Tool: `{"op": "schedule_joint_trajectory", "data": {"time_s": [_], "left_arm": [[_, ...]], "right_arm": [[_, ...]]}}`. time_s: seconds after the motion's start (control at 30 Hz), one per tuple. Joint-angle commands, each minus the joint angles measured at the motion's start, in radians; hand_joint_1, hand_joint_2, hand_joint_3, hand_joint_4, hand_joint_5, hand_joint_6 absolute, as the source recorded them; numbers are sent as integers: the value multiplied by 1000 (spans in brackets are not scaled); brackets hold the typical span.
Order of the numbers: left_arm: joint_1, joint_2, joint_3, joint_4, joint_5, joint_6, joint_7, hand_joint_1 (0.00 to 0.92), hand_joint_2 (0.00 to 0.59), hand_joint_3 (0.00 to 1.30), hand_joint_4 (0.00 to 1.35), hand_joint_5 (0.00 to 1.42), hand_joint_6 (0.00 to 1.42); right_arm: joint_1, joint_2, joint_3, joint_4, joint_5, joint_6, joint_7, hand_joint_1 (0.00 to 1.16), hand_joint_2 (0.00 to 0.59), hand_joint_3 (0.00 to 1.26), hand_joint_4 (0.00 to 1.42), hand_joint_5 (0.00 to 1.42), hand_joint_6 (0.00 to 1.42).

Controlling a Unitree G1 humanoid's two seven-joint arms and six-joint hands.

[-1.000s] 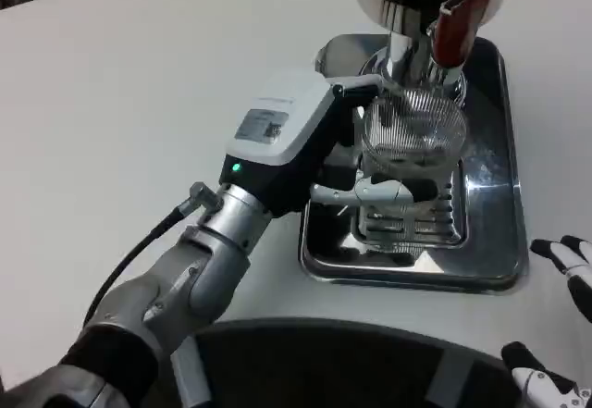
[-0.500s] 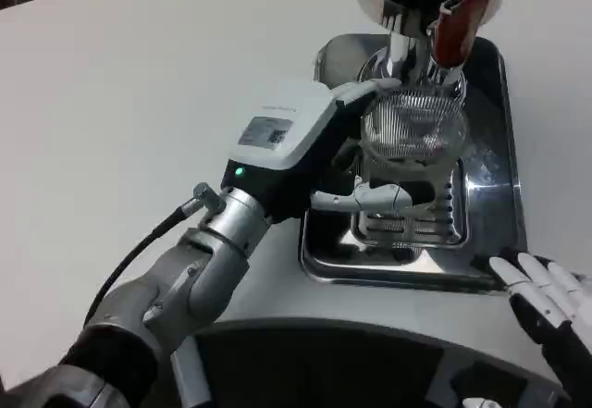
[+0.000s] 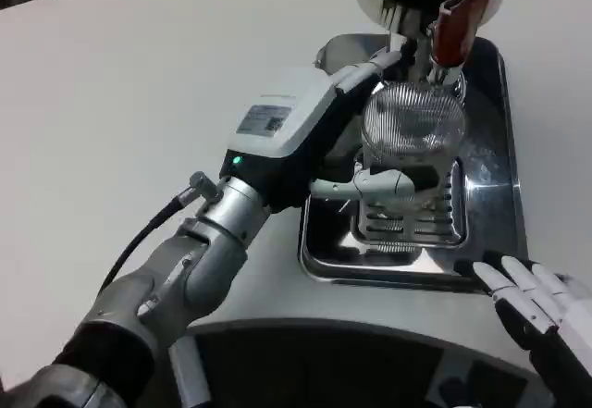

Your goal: Grasp the cup under the faucet to collect the drink, then remove the cup.

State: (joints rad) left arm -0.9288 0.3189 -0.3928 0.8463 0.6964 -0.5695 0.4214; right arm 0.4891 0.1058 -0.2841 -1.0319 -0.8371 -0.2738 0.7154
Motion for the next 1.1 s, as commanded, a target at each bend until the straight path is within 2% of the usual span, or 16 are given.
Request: {"op": "schedule_joint_trajectory", "data": {"time_s": [0.03, 0.37, 0.63, 0.87, 1.03, 1.1], "left_arm": [[47, 21, 12, -44, -24, -6, -29, 156, 70, 170, 214, 475, 906], [132, 57, 62, -200, -84, -9, -109, 140, 67, 166, 203, 472, 885], [269, 108, 161, -462, -171, 9, -216, 130, 69, 168, 205, 472, 883], [361, 130, 242, -638, -236, 42, -303, 117, 71, 177, 211, 464, 869], [425, 148, 320, -759, -357, 56, -389, 61, 75, 221, 289, 457, 795], [437, 152, 341, -785, -403, 64, -428, 34, 83, 240, 307, 433, 687]], "right_arm": [[25, 75, 3, -15, 11, -18, 3, 397, 407, 74, 0, 0, 0], [34, 80, -5, -15, 21, -23, -6, 399, 407, 80, 0, 0, 0], [35, 80, -8, -15, 28, -19, -11, 400, 408, 83, 0, 0, 0], [21, 74, -7, -15, 27, -6, -7, 400, 408, 84, 0, 0, 0], [7, 70, -1, -15, 12, 2, -7, 401, 408, 90, 0, 0, 0], [1, 70, 5, -15, 2, 11, -6, 401, 408, 91, 0, 0, 0]]}}
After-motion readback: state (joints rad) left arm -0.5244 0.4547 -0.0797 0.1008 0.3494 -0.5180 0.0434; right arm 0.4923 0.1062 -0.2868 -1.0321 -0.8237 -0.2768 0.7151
